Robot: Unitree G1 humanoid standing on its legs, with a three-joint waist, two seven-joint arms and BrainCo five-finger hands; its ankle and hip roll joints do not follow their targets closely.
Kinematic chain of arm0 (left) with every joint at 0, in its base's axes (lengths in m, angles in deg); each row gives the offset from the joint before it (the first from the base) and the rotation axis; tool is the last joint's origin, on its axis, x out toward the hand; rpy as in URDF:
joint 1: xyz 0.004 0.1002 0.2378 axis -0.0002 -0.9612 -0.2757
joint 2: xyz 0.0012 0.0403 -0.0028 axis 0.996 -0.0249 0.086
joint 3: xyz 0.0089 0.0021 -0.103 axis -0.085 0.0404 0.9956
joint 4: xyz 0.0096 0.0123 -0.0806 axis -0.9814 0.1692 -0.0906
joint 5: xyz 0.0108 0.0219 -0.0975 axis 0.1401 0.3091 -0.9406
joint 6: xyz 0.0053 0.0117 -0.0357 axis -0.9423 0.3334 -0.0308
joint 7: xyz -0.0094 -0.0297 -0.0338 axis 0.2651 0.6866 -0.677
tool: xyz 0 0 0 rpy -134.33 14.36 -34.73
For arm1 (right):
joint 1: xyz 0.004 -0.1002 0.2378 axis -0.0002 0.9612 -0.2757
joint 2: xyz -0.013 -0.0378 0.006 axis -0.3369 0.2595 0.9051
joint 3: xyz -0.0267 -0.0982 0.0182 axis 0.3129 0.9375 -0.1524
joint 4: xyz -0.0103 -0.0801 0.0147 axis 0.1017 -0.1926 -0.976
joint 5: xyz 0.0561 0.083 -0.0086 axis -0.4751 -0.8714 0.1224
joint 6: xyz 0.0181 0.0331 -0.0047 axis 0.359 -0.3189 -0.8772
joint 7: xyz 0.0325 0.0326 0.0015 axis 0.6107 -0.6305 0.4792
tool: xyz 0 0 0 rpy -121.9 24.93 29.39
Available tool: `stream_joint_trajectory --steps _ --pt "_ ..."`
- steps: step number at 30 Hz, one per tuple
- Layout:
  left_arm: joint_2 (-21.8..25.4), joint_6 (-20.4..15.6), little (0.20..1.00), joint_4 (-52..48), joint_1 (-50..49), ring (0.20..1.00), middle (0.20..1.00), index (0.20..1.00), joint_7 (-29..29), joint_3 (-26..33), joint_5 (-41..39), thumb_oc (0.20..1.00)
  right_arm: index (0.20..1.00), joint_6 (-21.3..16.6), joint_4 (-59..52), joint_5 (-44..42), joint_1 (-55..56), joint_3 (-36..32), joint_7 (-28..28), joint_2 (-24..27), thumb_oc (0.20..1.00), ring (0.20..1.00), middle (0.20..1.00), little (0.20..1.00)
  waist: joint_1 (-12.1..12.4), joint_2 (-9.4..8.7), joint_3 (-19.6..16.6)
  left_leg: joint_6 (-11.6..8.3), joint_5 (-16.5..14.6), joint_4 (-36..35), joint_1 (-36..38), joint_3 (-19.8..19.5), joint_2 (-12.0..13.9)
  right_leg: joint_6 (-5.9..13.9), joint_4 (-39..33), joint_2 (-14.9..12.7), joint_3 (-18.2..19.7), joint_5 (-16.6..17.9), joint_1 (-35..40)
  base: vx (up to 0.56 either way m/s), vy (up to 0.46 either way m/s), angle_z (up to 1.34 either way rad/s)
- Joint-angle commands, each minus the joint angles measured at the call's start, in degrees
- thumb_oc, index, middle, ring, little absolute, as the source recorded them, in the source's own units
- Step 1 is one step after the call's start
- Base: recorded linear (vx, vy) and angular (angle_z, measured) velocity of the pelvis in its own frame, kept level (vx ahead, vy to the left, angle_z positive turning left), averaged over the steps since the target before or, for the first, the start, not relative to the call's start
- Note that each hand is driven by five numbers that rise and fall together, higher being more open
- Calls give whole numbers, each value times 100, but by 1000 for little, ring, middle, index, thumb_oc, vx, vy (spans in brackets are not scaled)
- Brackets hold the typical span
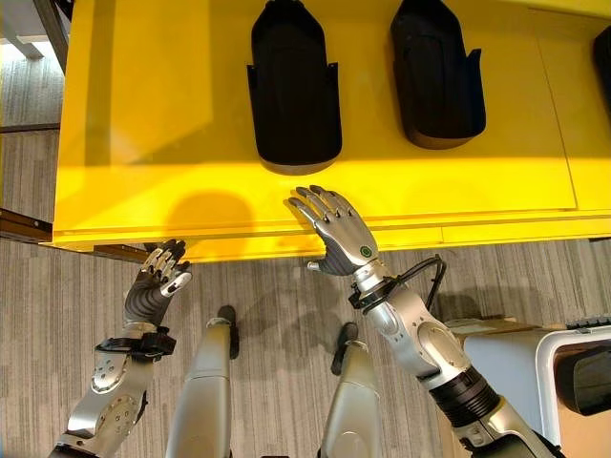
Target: Move parts from the plastic box to the shelf.
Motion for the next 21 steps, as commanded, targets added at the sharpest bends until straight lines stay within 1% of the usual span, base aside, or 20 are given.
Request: stream_joint_trajectory --steps 1,10,21 --pt "-64 -379 1000 -306 307 1000 1000 1000 14 81 131 1000 1000 17 80 -132 -213 -26 140 -31 1000 1000 1000 1000 91 83 -201 -177 609 -605 101 -318 180 -129 733 -107 257 -110 25 0 0 0" --pt "-106 -449 1000 -255 368 1000 1000 1000 84 60 108 1000 1000 91 645 -272 -592 287 209 -316 1000 1000 1000 1000 130 111 -128 -167 614 -605 94 -305 172 -131 710 -121 268 -89 53 0 0 0" --pt "-87 -470 1000 -276 342 1000 1000 1000 27 25 54 1000 1000 202 1038 -168 -1084 423 311 -337 1000 1000 1000 1000 203 129 -117 -159 615 -593 74 -299 139 -131 741 -132 270 -89 37 0 0 0"
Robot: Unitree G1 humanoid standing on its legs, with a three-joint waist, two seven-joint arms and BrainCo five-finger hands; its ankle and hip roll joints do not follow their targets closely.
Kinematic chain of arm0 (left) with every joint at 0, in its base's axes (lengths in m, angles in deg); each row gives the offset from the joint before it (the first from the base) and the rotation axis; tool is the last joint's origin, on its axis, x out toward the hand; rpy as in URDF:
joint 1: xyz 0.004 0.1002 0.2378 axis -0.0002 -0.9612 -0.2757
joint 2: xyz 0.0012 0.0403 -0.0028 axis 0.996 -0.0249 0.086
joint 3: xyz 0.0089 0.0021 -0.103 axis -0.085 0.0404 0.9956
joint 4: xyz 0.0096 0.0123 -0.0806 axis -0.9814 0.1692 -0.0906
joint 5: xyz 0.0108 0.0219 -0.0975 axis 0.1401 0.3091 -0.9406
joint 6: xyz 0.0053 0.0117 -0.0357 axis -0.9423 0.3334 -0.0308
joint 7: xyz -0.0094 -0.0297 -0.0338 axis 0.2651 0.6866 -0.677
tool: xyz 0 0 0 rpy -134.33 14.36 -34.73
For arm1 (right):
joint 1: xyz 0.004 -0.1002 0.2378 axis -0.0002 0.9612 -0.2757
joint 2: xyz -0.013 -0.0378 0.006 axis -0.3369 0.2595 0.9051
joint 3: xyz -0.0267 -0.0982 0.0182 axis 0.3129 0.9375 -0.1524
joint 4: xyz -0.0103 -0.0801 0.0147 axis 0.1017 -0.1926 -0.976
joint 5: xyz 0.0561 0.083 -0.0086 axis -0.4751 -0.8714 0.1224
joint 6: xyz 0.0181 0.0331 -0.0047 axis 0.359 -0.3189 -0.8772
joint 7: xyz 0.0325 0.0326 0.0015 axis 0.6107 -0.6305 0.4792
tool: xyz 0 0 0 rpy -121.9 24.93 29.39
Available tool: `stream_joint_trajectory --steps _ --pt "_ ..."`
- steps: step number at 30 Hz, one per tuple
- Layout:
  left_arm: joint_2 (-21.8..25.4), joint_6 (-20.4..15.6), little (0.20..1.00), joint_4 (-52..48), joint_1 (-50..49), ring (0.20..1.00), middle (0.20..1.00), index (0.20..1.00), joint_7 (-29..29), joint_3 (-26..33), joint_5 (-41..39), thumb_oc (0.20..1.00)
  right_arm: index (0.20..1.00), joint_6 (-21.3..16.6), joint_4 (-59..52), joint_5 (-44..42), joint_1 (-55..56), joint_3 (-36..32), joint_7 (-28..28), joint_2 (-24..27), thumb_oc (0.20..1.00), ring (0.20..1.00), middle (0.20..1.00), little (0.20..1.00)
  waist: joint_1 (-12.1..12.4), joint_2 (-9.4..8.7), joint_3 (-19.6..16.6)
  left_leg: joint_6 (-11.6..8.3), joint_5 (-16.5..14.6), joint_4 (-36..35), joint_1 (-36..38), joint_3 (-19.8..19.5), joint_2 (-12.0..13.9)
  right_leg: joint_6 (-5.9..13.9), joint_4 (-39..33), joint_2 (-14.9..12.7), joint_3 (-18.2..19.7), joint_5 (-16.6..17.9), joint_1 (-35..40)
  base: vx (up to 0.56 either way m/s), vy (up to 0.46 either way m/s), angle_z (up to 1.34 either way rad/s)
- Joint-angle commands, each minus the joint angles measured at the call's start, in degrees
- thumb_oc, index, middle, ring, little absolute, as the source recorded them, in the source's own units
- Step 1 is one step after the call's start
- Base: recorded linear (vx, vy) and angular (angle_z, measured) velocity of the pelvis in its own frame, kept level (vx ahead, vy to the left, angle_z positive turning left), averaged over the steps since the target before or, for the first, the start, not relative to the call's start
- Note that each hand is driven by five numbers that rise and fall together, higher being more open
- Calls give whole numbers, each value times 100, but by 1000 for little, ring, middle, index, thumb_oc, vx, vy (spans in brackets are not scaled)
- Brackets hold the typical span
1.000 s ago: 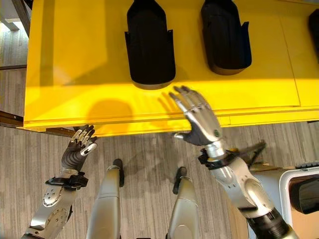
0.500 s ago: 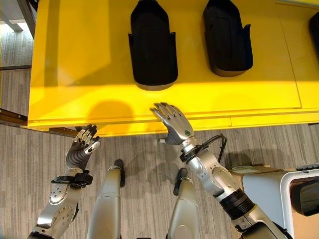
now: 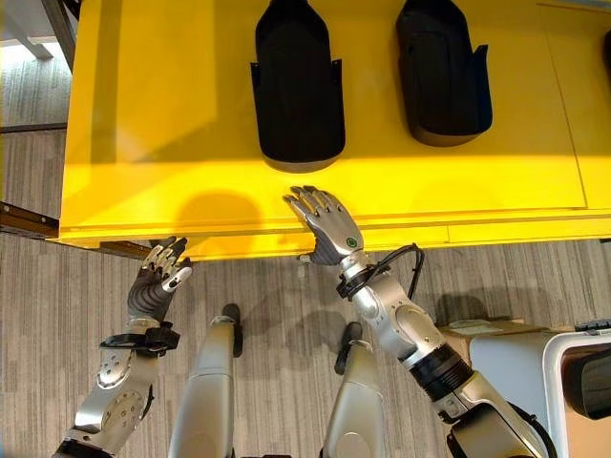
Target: Move parts from the plastic box to the shelf.
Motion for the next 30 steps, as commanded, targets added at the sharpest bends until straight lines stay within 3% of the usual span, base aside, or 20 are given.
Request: stream_joint_trajectory --steps 1,30 --pt "72 -455 1000 -322 190 1000 1000 1000 -100 33 69 1000 1000 -18 140 -4 -324 -57 165 -84 1000 1000 1000 1000 86 -9 -206 -163 602 -582 51 -295 137 -129 679 -133 262 -88 42 0 0 0" --pt "218 -421 1000 -281 112 1000 1000 1000 -343 -4 -93 1000 1000 225 1260 -210 -1598 -119 306 29 1000 1000 1000 1000 275 83 -230 -116 582 -506 -27 -329 75 -155 819 -134 269 -133 -47 0 0 0"
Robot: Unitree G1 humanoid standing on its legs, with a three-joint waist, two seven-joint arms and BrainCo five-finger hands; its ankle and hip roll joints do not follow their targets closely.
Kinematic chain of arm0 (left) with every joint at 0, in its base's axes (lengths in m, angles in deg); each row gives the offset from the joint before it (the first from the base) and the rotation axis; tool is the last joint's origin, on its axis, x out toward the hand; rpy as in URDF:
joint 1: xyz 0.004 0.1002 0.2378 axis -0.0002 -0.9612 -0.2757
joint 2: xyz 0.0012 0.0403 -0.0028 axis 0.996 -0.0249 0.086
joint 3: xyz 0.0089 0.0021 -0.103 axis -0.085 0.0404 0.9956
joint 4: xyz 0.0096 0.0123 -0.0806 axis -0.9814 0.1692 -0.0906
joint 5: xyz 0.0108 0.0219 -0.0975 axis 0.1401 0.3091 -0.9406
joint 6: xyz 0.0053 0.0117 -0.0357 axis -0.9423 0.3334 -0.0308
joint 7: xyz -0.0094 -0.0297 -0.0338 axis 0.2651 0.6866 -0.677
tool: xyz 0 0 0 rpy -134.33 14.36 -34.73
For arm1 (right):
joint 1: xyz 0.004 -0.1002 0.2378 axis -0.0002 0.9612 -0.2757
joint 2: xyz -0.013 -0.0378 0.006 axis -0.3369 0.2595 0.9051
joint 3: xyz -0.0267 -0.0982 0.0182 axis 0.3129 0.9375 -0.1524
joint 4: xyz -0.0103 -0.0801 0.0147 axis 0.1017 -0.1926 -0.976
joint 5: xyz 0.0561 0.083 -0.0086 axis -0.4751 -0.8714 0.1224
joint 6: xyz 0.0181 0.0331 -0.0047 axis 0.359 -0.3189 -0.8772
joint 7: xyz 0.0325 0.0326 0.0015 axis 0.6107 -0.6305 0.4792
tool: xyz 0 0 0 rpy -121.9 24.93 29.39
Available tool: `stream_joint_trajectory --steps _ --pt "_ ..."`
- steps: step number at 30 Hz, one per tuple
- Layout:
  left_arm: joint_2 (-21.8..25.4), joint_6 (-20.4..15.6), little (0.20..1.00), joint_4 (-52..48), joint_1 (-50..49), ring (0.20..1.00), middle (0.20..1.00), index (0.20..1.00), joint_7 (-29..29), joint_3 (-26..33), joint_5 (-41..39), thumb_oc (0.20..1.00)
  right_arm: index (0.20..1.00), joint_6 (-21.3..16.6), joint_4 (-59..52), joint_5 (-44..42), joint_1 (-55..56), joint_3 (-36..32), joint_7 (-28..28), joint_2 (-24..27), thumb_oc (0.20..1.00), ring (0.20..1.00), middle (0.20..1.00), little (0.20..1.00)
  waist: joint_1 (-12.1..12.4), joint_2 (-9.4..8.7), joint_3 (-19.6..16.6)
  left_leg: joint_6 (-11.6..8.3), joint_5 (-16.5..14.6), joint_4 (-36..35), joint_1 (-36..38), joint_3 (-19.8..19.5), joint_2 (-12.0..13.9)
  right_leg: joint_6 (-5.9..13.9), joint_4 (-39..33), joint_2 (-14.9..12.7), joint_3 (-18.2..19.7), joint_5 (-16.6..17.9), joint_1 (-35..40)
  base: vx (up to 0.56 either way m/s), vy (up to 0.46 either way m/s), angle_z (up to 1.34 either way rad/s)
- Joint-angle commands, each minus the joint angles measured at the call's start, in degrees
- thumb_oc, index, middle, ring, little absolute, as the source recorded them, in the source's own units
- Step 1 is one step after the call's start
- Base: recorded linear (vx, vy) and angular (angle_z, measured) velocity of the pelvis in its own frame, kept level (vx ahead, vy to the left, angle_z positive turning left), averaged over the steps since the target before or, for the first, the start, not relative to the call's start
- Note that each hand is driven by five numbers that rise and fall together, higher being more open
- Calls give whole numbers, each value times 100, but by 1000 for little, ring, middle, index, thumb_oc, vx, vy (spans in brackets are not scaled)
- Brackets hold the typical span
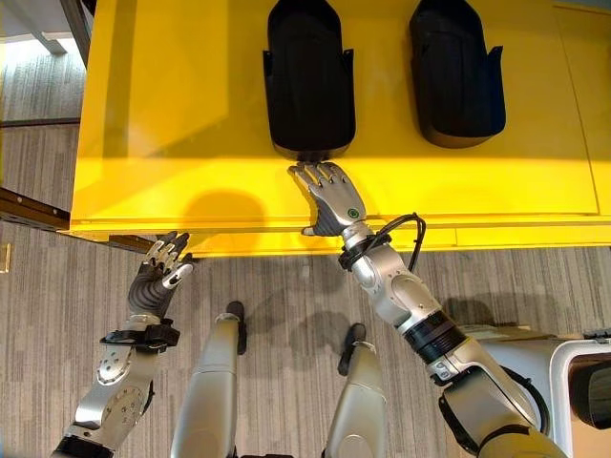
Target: Move parts from the plastic box to the shelf.
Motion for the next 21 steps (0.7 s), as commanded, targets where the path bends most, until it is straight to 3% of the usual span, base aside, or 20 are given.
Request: stream_joint_trajectory --steps 1,21 --pt "210 -411 1000 -283 35 1000 1000 1000 -168 -16 -49 1000 1000 40 429 -186 -648 -167 189 25 1000 1000 1000 1000 128 69 -243 -117 571 -507 -20 -327 101 -153 786 -123 271 -133 -36 0 0 0" --pt "271 -412 1000 -262 21 1000 1000 1000 -224 -8 -56 1000 1000 59 660 -220 -1080 -130 186 158 1000 1000 1000 1000 192 117 -212 -92 586 -475 -72 -323 68 -167 848 -118 316 -136 -103 0 0 0"
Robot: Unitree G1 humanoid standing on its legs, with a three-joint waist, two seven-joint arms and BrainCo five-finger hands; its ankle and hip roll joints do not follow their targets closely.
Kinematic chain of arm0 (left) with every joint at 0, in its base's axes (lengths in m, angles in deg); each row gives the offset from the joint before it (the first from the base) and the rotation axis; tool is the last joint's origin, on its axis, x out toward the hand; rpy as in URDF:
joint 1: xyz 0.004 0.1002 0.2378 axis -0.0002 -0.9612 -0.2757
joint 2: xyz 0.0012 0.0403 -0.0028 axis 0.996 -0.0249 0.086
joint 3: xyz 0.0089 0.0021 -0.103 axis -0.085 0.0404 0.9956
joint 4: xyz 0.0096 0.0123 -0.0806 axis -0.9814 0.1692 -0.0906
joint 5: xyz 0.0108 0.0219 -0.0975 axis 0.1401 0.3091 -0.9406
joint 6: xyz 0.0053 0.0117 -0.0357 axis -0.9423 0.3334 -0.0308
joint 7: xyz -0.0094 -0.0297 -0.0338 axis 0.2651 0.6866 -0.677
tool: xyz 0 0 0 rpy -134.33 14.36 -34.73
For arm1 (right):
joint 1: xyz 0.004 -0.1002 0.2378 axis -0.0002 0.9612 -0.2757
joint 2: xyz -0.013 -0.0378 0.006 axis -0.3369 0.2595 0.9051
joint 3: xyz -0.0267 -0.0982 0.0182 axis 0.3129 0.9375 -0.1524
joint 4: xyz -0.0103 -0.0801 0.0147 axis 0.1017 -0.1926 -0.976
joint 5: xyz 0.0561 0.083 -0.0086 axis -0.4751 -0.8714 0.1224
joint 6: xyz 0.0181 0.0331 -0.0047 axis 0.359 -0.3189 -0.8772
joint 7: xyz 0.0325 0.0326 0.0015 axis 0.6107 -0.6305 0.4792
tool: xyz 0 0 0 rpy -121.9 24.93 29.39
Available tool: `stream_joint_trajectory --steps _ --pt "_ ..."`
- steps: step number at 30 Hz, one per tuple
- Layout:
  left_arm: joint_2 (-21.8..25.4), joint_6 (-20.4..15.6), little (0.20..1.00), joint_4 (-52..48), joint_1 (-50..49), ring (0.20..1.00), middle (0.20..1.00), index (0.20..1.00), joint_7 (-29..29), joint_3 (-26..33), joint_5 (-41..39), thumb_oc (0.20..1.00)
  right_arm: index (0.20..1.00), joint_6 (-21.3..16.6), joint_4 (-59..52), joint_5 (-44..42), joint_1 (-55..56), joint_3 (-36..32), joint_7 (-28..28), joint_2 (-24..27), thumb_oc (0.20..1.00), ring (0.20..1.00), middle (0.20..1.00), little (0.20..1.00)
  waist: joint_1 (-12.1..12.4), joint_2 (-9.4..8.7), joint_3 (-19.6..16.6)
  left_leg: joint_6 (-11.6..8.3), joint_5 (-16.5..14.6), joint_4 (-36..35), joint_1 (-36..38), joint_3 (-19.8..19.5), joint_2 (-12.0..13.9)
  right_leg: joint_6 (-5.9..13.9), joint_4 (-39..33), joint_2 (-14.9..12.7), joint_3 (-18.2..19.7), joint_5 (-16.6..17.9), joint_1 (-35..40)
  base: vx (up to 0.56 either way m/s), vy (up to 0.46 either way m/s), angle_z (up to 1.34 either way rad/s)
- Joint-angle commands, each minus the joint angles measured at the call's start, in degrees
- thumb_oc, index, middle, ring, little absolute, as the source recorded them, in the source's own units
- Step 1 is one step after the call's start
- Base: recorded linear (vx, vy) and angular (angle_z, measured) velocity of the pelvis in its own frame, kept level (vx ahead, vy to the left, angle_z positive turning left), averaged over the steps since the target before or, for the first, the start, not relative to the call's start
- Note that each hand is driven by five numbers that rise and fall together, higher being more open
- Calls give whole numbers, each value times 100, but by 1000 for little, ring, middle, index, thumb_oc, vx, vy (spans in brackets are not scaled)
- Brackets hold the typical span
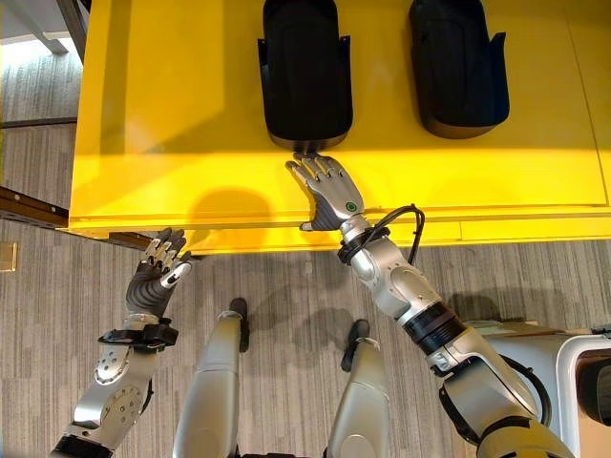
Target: Move parts from the plastic box to the shelf.
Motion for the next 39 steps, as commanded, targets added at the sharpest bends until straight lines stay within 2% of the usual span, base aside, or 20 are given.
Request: stream_joint_trajectory --steps 1,13,24,27,35,39 --pt "280 -377 1000 -256 17 1000 1000 1000 -147 -62 -47 1000 1000 96 485 -74 -806 -287 180 102 1000 1000 1000 1000 185 8 -275 -67 539 -475 -12 -302 72 -135 744 -110 313 -112 3 0 0 0" --pt "307 -365 1000 -225 9 1000 1000 1000 -203 -77 -85 1000 1000 147 640 -96 -1049 -384 278 213 1000 1000 1000 1000 183 27 -298 -70 549 -439 -59 -305 71 -141 794 -102 345 -109 -81 0 0 0" --pt "163 -396 1000 -183 -7 1000 1000 1000 -50 4 62 1000 1000 -146 -118 -325 465 -550 115 12 1000 1000 1000 1000 41 -6 -244 -77 578 -468 -71 -293 104 -132 779 -92 333 -99 -103 0 0 0" --pt "81 -429 1000 -184 -28 1000 1000 1000 70 69 189 1000 1000 -414 -873 -712 1540 -846 76 0 1000 1000 1000 1000 -90 -51 -237 -91 578 -462 -60 -300 139 -135 818 -81 358 -139 -124 0 0 0" --pt "135 -514 1000 -182 -46 1000 1000 1000 141 108 243 1000 1000 -810 -1792 -1218 2529 -1325 183 294 1000 1000 1000 1000 -247 -111 -254 -150 645 -606 138 -297 257 -126 757 -30 372 -134 -30 7 -19 -3" --pt "253 -630 1000 -66 15 1000 1000 1000 104 -41 220 1000 1000 -1539 -2278 -2614 3396 -1805 384 241 1000 1000 1000 1000 -404 -105 -403 -229 1047 -1494 903 -283 486 -79 231 172 298 -13 538 67 -98 -20"
